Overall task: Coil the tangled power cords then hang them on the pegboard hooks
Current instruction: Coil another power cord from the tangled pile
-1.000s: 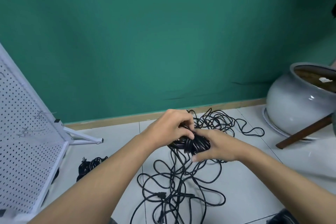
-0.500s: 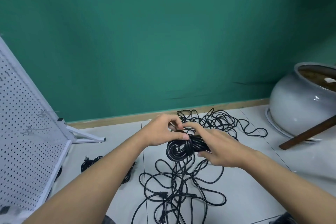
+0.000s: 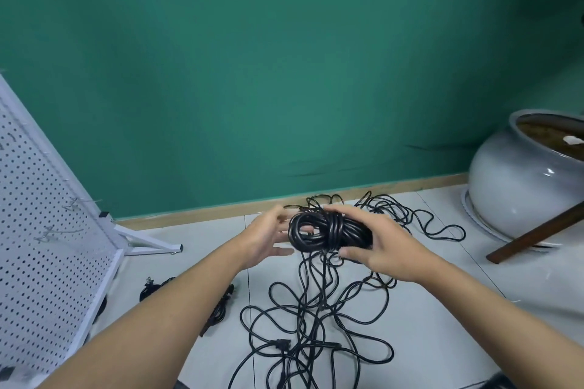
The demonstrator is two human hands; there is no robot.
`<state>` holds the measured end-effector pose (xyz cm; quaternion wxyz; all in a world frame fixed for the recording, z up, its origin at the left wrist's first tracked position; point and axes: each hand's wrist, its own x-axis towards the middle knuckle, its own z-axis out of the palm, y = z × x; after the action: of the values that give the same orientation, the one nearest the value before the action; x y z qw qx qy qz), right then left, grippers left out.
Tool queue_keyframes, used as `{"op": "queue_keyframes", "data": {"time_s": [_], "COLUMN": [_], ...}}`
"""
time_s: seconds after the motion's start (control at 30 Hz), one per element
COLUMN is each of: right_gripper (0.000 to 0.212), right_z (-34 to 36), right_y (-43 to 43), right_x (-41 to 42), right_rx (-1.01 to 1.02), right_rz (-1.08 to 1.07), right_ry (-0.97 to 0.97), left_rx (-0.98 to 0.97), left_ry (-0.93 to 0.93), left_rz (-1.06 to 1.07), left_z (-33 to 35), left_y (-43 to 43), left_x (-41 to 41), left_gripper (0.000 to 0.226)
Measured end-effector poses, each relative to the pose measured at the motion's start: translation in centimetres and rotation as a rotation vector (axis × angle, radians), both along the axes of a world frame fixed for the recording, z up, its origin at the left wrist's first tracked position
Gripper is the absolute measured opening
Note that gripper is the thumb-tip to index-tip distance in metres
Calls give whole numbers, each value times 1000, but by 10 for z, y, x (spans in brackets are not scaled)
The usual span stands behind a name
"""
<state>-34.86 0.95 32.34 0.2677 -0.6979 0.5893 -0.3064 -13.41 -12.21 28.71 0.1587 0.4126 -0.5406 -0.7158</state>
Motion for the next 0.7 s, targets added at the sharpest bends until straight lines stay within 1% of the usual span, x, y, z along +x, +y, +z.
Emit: {"op": "queue_keyframes", "data": {"time_s": [0.03, 0.1, 0.17, 0.23, 0.27, 0.33, 0.4, 0.43, 0.5, 0.57, 0.67, 0.7], "right_gripper": [74, 70, 68, 67, 67, 67, 69, 71, 74, 78, 82, 82], "right_z": [1, 4, 7, 8, 8, 8, 5, 3, -3, -7, -11, -13], "right_y": [0, 1, 2, 1, 0, -3, -4, -5, -10, -14, -21, -22], "right_x": [-2, -4, -4, -2, -1, -1, -6, -8, -14, -21, -30, -33], "right_rx": [0, 7, 13, 19, 15, 10, 10, -3, -39, -59, 5, 23], "right_rz": [-17, -39, -51, -52, -51, -48, -62, -82, -185, -332, -472, -487], "right_ry": [-63, -187, -265, -323, -335, -333, -290, -231, -30, 106, 170, 192], "left_rx": [-9, -97, -207, -296, -329, -369, -454, -491, -505, -543, -629, -712], "left_ry": [-61, -201, -318, -338, -307, -235, -245, -265, -296, -321, -323, -333], "left_rz": [7, -87, -226, -265, -279, -307, -325, -338, -373, -385, -395, -402], "left_z": [-4, -10, -17, -19, -19, -17, -18, -20, -24, -27, -17, -9], "left_y": [2, 10, 18, 25, 28, 33, 34, 33, 32, 32, 37, 40], "left_x": [-1, -6, -14, -26, -31, -41, -46, -45, -42, -40, -45, -49], "left_gripper": [39, 35, 45, 60, 59, 44, 26, 21, 10, 15, 22, 23]}}
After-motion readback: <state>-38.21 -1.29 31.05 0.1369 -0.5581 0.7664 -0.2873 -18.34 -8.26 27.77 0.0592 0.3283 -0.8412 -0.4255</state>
